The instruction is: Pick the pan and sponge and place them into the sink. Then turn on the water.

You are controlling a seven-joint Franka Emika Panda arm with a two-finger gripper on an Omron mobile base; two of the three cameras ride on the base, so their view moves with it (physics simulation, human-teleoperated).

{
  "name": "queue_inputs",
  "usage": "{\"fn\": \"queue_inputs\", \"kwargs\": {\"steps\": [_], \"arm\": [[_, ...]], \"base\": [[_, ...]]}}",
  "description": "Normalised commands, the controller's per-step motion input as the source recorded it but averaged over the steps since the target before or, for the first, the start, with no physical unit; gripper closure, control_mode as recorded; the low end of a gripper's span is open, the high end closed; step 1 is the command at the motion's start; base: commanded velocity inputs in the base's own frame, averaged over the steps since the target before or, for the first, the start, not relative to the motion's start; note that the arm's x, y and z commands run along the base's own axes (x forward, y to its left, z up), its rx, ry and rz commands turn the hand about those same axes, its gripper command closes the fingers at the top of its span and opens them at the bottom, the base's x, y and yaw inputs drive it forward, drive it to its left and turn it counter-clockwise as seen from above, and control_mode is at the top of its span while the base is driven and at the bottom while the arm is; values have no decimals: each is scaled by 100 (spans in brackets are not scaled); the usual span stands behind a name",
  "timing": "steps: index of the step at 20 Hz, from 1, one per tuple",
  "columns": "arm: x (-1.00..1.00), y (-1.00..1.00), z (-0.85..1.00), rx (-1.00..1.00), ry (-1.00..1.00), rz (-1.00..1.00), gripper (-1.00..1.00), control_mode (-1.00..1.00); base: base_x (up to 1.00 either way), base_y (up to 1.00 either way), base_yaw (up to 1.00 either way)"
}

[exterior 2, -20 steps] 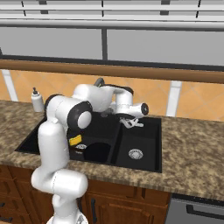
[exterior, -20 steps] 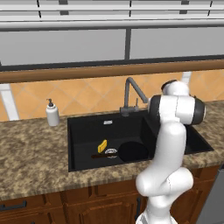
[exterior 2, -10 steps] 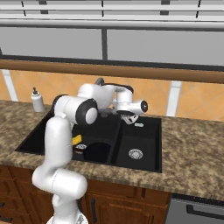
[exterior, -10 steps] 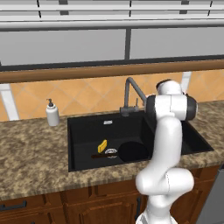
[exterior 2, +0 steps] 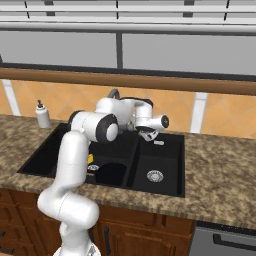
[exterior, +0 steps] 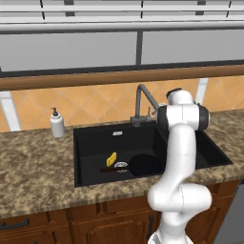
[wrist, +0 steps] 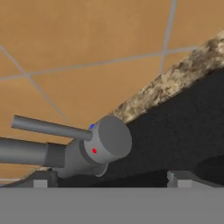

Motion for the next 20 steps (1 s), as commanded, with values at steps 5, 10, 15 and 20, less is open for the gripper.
{"fn": "queue_inputs", "kwargs": {"steps": [5,10,15,20], "arm": [[6,28,-8,0,-8,3,-100,-100],[0,22,-11,0,-9,4,-100,-100],[7,6,-5,0,-8,1,-100,-100],[32,0,-3,0,0,0,-100,-100]], "base": [[0,0,0],[0,0,0],[0,0,0],[0,0,0]]}}
